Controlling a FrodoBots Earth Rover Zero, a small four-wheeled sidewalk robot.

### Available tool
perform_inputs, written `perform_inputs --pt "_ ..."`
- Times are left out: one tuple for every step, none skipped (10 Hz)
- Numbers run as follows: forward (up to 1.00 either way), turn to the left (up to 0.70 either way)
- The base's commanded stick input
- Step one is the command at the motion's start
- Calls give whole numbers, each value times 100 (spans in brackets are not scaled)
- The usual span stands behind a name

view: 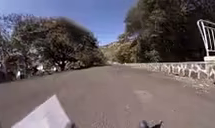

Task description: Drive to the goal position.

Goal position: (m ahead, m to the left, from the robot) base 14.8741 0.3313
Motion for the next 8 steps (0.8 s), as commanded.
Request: perform_inputs --pt "70 -8" --pt "70 -27" --pt "70 -35" --pt "70 -33" --pt "70 -6" --pt "70 0" --pt "70 0" --pt "70 0"
